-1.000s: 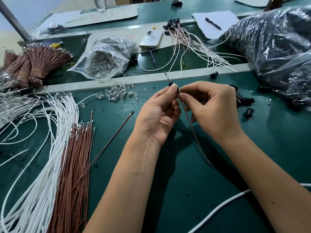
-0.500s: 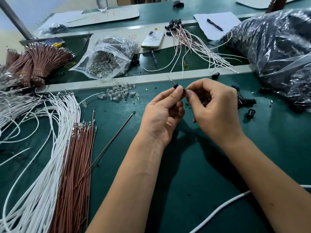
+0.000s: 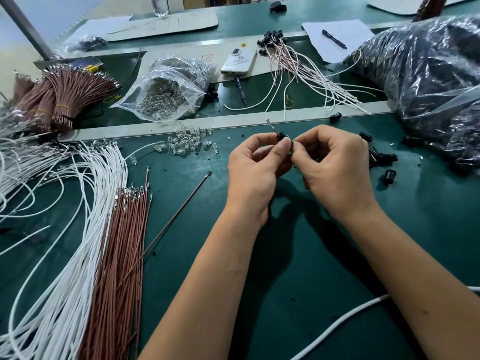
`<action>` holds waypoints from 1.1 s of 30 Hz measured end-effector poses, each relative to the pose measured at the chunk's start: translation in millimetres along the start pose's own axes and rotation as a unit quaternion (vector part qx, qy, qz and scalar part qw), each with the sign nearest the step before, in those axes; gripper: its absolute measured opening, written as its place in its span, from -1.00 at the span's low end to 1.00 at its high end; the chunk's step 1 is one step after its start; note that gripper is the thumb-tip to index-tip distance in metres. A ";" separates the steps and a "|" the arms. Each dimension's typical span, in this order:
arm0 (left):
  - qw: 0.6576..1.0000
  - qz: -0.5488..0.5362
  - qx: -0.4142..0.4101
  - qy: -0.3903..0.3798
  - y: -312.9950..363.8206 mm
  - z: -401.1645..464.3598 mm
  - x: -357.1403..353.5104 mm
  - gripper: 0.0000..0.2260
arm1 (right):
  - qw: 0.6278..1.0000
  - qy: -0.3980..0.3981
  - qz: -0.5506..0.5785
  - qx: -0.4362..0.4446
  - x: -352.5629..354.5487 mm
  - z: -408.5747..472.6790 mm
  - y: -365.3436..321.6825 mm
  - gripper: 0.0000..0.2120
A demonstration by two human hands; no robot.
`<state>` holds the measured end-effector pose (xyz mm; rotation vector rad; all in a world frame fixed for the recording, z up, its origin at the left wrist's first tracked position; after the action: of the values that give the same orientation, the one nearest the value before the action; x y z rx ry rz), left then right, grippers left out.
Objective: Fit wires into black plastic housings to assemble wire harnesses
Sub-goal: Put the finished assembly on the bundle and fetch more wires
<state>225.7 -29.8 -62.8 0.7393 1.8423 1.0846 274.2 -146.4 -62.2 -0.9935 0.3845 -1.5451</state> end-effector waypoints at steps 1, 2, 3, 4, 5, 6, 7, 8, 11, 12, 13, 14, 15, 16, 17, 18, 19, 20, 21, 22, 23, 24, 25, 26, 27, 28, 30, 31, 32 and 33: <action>0.999 0.023 -0.029 0.007 -0.9 0.1 -1.3 -0.94 | 1.000 0.006 0.015 -0.010 -0.3 0.0 0.7 -0.89; 0.998 0.035 -0.051 0.009 -1.6 -0.4 -3.0 -0.95 | 0.999 0.015 0.028 -0.018 -0.9 0.1 0.9 -0.89; 0.997 0.040 -0.068 0.011 -2.4 -1.1 -5.0 -0.96 | 0.998 0.025 0.042 -0.028 -1.8 0.0 0.9 -0.89; 0.996 0.041 -0.084 0.015 -2.3 -2.1 -7.0 -0.96 | 0.997 0.039 0.060 -0.042 -3.4 0.1 0.9 -0.89; 0.994 0.035 -0.099 0.021 -1.7 -3.4 -8.5 -0.95 | 0.993 0.055 0.085 -0.061 -4.7 -0.4 1.2 -0.88; 0.993 0.021 -0.111 0.032 -0.1 -4.2 -8.7 -0.93 | 0.987 0.073 0.116 -0.081 -5.4 -1.1 1.6 -0.87; 0.992 -0.003 -0.120 0.047 3.3 -4.2 -6.5 -0.91 | 0.980 0.090 0.147 -0.103 -5.4 -1.4 1.9 -0.86; 0.990 -0.032 -0.124 0.061 7.9 -3.4 -2.9 -0.90 | 0.972 0.102 0.174 -0.123 -4.3 -1.0 2.2 -0.85; 0.983 -0.110 -0.115 0.090 25.8 -1.0 11.8 -0.91 | 0.968 0.077 0.183 -0.152 -3.5 7.4 1.7 -0.82; 0.981 -0.124 -0.108 0.103 31.2 -1.2 17.8 -0.92 | 0.977 0.044 0.152 -0.144 -7.7 12.2 -0.6 -0.80; 0.980 -0.131 -0.095 0.118 34.7 -1.3 21.9 -0.92 | 0.987 0.006 0.100 -0.123 -11.8 17.5 -3.0 -0.76; 0.978 -0.136 -0.082 0.138 38.4 -2.4 28.0 -0.92 | 0.995 -0.039 0.036 -0.089 -18.9 23.7 -7.0 -0.69; 0.975 -0.141 -0.067 0.158 41.2 -3.7 34.1 -0.93 | 0.995 -0.082 -0.030 -0.049 -25.6 30.1 -12.0 -0.61; 0.971 -0.146 -0.053 0.179 44.0 -5.5 41.0 -0.95 | 0.989 -0.123 -0.087 -0.017 -33.0 36.6 -17.2 -0.55; 0.967 -0.146 -0.045 0.204 47.5 -7.8 51.5 -0.96 | 0.979 -0.161 -0.126 0.001 -43.0 43.5 -22.1 -0.56; 0.963 -0.142 -0.041 0.226 50.4 -10.1 61.8 -0.96 | 0.970 -0.194 -0.149 0.009 -53.4 50.0 -26.2 -0.64; 0.958 -0.133 -0.042 0.249 55.1 -13.4 74.7 -0.96 | 0.961 -0.224 -0.159 0.020 -68.8 55.1 -33.3 -0.76; 0.955 -0.122 -0.042 0.269 59.1 -16.1 86.0 -0.96 | 0.954 -0.249 -0.161 0.036 -85.5 58.5 -41.3 -0.85; 0.950 -0.109 -0.044 0.288 63.5 -19.3 96.5 -0.95 | 0.948 -0.273 -0.153 0.058 -104.4 60.8 -50.1 -0.88; 0.945 -0.100 -0.051 0.307 68.8 -23.2 108.3 -0.94 | 0.939 -0.301 -0.143 0.086 -126.3 61.8 -61.9 -0.89; 0.940 -0.092 -0.057 0.323 73.3 -27.0 117.4 -0.92 | 0.928 -0.326 -0.139 0.113 -147.5 62.5 -72.9 -0.88; 0.935 -0.086 -0.066 0.337 78.6 -31.1 127.1 -0.89 | 0.916 -0.348 -0.140 0.140 -168.9 63.0 -84.8 -0.83; 0.932 -0.081 -0.074 0.346 82.8 -34.4 134.5 -0.88 | 0.904 -0.364 -0.150 0.167 -187.4 64.3 -92.7 -0.78; 0.929 -0.074 -0.080 0.354 86.2 -37.4 141.1 -0.87 | 0.891 -0.374 -0.171 0.192 -202.7 65.1 -98.9 -0.74; 0.925 -0.065 -0.085 0.364 89.5 -41.1 148.4 -0.87 | 0.877 -0.382 -0.198 0.213 -215.9 65.5 -104.9 -0.72; 0.923 -0.054 -0.085 0.371 91.8 -44.1 153.2 -0.88 | 0.866 -0.387 -0.225 0.224 -223.5 65.9 -109.2 -0.71; 0.921 -0.027 -0.083 0.379 97.3 -50.5 161.3 -0.95 | 0.852 -0.391 -0.257 0.236 -231.9 66.0 -116.0 -0.72; 0.920 -0.011 -0.083 0.383 99.9 -53.0 163.5 -0.95 | 0.848 -0.390 -0.266 0.240 -232.1 66.3 -118.0 -0.74; 0.917 0.008 -0.083 0.389 102.7 -55.1 166.6 -0.93 | 0.846 -0.387 -0.271 0.246 -231.4 66.8 -120.2 -0.75; 0.913 0.034 -0.083 0.397 106.0 -56.7 168.1 -0.92 | 0.848 -0.380 -0.269 0.252 -229.3 68.4 -121.2 -0.74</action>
<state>104.9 131.2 -15.8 0.2581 2.3449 1.7371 233.8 115.4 -20.0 -1.2373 -0.8897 -1.4606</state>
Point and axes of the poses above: each hand's wrist, its own z-axis towards the middle knuckle, its own x-axis out of the back of the hand, y = z × x, the point moved 1 cm from there along z, towards the middle knuckle, and after that the axes turned 10 degrees about x, right-handed, at the moved point
